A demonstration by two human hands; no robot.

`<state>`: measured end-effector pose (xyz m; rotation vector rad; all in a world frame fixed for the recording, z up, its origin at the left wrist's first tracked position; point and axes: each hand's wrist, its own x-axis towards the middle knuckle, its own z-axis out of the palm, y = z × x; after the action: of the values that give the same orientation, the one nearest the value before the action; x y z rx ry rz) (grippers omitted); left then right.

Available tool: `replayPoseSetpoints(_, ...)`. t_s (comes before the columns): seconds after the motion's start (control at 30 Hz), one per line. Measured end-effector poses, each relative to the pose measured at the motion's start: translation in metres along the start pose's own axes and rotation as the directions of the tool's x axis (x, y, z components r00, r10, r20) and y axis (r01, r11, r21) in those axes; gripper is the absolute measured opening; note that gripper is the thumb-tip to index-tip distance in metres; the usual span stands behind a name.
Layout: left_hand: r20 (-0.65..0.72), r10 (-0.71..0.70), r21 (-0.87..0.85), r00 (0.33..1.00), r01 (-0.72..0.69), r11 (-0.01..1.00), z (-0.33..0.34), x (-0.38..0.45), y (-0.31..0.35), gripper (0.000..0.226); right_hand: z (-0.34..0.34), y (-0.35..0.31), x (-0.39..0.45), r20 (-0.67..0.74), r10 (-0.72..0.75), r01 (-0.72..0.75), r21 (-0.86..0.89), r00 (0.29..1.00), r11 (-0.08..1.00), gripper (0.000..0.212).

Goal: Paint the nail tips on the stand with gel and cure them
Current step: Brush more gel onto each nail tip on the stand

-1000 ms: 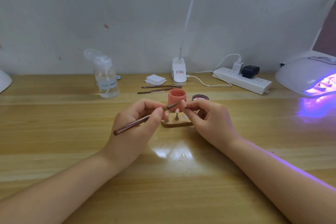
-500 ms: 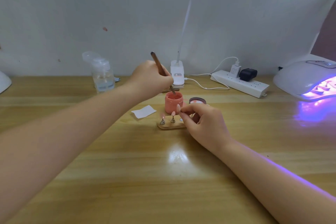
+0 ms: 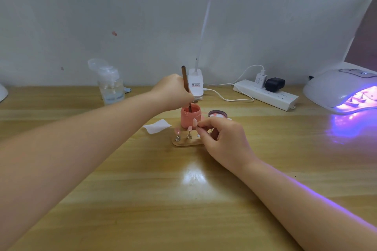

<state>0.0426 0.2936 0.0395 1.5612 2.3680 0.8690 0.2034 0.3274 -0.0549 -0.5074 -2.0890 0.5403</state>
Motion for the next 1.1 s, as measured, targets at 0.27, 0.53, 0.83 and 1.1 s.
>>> replayPoseSetpoints(0.27, -0.081, -0.055, -0.174, 0.995, 0.04, 0.984, -0.008, 0.0, -0.012, 0.017, 0.0, 0.001, 0.0, 0.017, 0.007, -0.007, -0.015, 1.0, 1.0, 0.007)
replayPoseSetpoints(0.53, -0.008, -0.076, -0.136, 0.997, 0.074, 0.988, 0.001, -0.002, -0.009, 0.022, 0.0, 0.001, 0.0, 0.011, -0.003, 0.003, -0.022, 1.0, 1.0, 0.009)
replayPoseSetpoints(0.83, -0.179, -0.286, -0.546, 0.941, 0.146, 0.825, -0.014, -0.008, -0.026, 0.018, 0.001, 0.001, 0.0, -0.001, -0.011, 0.011, -0.027, 1.0, 1.0, 0.009)
replayPoseSetpoints(1.1, -0.032, -0.454, -0.667, 0.89, 0.319, 0.673, -0.008, -0.018, -0.048, 0.015, -0.001, -0.002, 0.0, 0.006, -0.005, 0.005, -0.024, 1.0, 1.0, 0.012)
